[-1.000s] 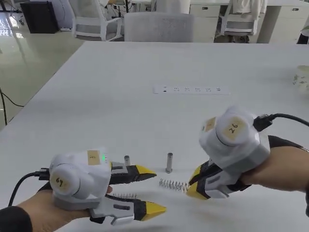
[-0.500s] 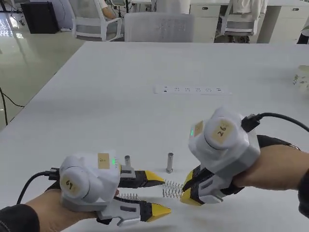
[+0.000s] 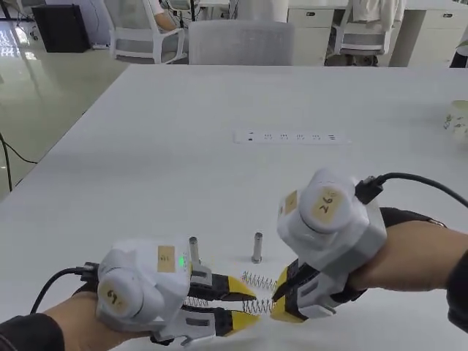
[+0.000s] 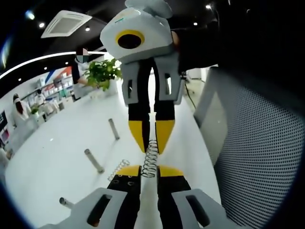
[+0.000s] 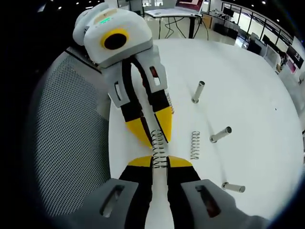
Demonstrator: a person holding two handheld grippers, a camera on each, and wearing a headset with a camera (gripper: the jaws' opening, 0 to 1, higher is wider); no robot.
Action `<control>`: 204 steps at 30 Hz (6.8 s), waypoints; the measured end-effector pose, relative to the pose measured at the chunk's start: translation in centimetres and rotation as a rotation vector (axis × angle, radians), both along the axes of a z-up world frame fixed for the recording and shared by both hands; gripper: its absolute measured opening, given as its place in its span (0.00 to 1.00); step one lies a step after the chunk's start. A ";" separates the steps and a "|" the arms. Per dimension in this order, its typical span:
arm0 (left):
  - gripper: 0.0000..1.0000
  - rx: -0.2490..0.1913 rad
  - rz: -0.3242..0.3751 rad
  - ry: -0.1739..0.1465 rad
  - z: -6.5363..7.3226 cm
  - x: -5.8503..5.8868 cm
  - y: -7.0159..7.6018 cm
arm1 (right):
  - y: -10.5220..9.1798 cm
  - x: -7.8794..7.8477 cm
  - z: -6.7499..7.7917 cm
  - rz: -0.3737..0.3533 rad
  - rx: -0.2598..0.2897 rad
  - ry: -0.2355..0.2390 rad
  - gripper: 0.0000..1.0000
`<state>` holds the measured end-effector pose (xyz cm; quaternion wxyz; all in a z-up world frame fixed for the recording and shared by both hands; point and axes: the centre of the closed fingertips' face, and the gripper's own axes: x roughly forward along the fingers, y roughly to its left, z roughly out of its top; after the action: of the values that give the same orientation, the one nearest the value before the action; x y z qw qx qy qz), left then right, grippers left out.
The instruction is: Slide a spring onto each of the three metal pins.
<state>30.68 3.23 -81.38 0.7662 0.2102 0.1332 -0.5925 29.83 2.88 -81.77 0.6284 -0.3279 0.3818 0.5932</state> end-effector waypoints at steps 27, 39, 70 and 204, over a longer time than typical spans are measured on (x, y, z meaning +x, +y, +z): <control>0.02 -0.019 -0.030 -0.019 0.6 -0.5 -0.2 | -0.5 -0.4 -0.8 -0.025 0.035 0.018 0.09; 0.02 -0.022 -0.015 -0.011 0.6 -0.3 0.0 | 0.9 -0.2 1.6 -0.030 0.105 -0.004 0.08; 0.07 -0.052 0.007 0.023 0.7 -0.3 -0.1 | 2.3 0.0 3.2 -0.020 0.121 -0.026 0.08; 0.59 -0.187 0.447 0.053 0.7 2.3 9.9 | -8.4 11.6 -2.2 -0.334 -0.103 -0.016 0.08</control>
<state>32.98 13.15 -80.69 0.8905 0.0879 0.1412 -0.4235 41.43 -5.51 -83.96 0.7037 -0.2961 0.4559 0.4575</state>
